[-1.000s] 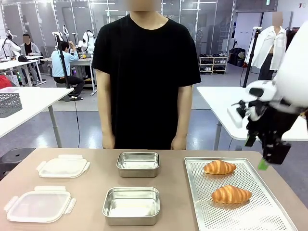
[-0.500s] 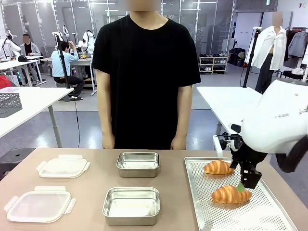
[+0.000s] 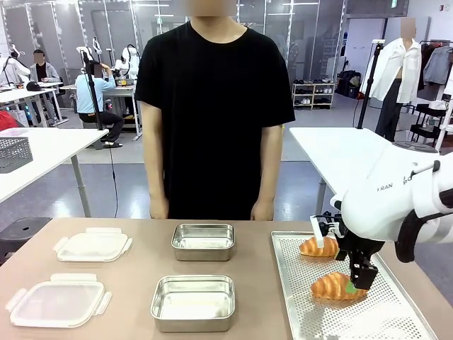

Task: Place the bread into the airtight container.
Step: Pick up a Butter Roll and place it into an empty Airtight Container.

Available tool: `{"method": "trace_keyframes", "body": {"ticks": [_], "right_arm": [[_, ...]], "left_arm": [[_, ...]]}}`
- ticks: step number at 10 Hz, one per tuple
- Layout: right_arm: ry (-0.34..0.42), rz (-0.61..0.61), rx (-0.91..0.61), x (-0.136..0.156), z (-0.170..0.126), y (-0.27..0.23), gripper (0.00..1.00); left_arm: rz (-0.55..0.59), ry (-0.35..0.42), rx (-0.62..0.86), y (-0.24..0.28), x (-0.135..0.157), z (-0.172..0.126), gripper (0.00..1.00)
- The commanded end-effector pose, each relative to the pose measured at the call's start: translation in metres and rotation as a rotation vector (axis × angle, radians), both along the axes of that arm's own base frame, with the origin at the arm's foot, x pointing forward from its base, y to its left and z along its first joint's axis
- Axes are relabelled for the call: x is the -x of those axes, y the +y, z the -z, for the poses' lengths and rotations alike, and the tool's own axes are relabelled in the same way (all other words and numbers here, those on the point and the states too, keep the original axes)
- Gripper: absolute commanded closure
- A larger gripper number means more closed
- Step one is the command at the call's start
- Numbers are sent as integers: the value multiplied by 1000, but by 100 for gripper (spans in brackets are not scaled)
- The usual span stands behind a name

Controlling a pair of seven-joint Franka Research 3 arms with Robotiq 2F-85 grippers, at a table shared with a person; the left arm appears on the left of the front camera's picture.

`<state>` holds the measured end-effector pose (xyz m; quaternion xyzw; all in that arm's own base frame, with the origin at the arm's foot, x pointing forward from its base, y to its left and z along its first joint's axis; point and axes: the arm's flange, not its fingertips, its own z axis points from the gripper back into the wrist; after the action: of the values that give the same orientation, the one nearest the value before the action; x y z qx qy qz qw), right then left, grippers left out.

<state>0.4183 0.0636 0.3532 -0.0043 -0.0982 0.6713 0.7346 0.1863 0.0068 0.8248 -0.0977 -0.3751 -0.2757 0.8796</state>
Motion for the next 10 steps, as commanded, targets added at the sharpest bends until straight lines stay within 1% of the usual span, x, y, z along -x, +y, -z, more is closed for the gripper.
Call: {"method": "trace_keyframes", "body": {"ticks": [1, 7, 8, 10], "right_arm": [[11, -1, -6, 2, -1, -1, 0], [6, 0, 7, 1, 0, 1, 0], [-55, -1, 49, 1, 8, 2, 0], [-65, -6, 52, -3, 16, 1, 0]], "left_arm": [[1, -2, -4, 0, 0, -3, 0], [1, -2, -4, 0, 0, -3, 0], [1, -2, -4, 0, 0, -3, 0], [1, -2, -4, 0, 0, -3, 0]]}}
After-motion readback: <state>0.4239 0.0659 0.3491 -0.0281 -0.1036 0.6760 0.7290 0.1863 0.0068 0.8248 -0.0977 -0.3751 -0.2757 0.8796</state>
